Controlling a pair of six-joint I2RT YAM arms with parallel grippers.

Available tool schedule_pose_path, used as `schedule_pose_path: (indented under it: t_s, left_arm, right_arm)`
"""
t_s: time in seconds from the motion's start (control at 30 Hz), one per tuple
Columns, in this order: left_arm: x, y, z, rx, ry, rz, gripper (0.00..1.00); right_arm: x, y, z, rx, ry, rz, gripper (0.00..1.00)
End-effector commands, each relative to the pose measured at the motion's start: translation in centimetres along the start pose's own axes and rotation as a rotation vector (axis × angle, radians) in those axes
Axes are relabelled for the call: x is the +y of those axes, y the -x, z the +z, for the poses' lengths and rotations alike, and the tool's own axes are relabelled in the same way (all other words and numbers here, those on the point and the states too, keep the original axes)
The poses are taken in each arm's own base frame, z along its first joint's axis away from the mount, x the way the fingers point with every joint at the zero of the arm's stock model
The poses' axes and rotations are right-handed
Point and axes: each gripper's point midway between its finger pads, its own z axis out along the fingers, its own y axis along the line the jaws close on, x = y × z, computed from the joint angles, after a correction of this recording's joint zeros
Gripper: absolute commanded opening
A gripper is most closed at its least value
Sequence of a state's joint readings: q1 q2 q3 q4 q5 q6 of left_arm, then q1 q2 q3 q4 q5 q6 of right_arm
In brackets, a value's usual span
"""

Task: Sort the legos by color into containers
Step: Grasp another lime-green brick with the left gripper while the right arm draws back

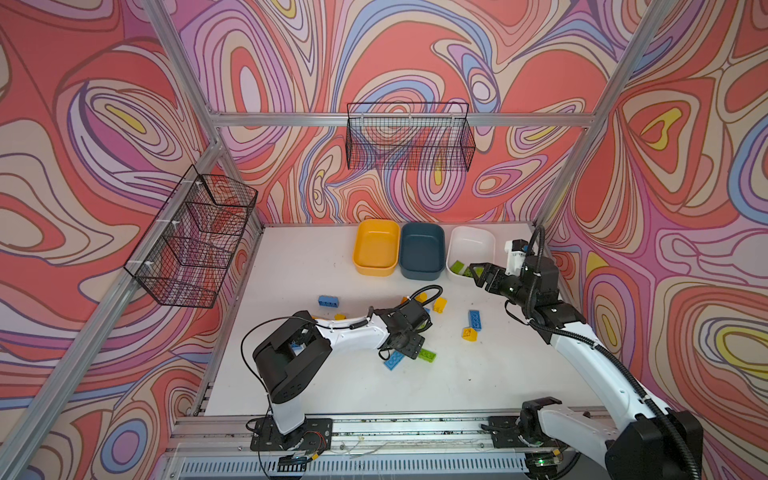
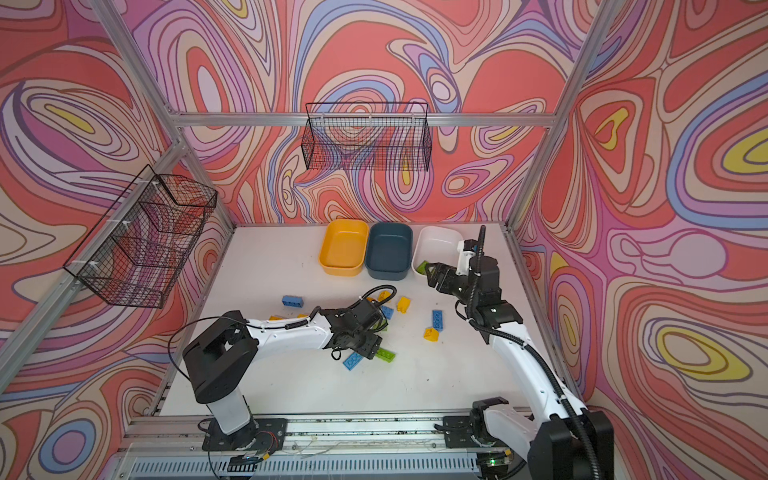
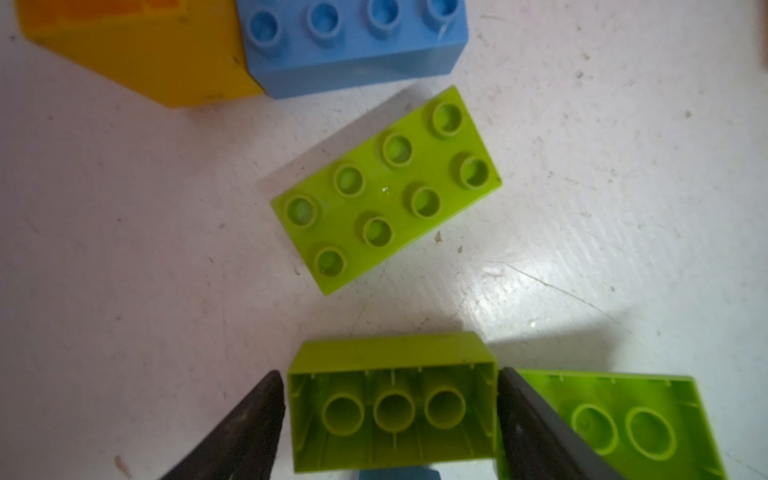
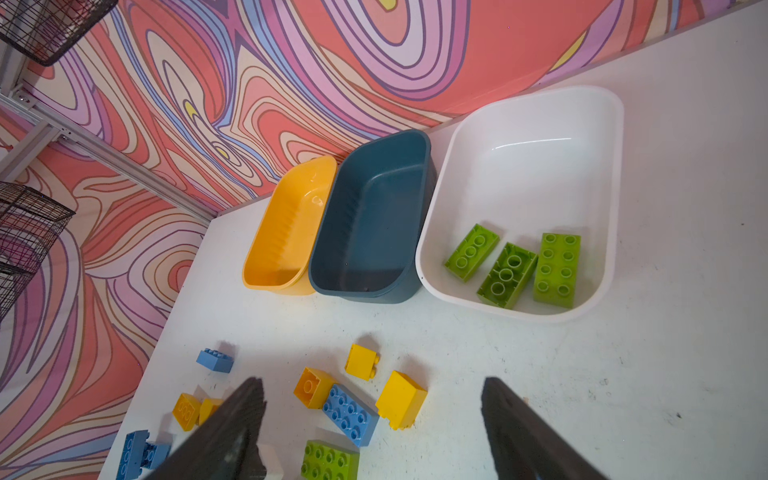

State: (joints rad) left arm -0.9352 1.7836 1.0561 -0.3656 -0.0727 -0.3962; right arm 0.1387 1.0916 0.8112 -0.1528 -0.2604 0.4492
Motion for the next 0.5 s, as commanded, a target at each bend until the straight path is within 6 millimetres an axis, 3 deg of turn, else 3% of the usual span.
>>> schedule_pose_path:
  t_s: [0.0, 0.2, 0.47]
  left_arm:
    - [0.8, -0.5, 0.3, 0.032, 0.060, 0.014, 0.71]
    - [0.9, 0.1, 0.1, 0.018, 0.073, 0.015, 0.61]
    - [1.0, 1.2, -1.0, -0.019, 0.084, 0.003, 0.54]
  right_arm:
    - [-0.2, -0.6, -0.1, 0.012, 0.001, -0.011, 0.86]
    - [-0.2, -0.7, -0.1, 0.018, 0.004, -0.013, 0.86]
    - [-0.2, -0.9, -0.1, 0.021, 0.009, -0.011, 0.85]
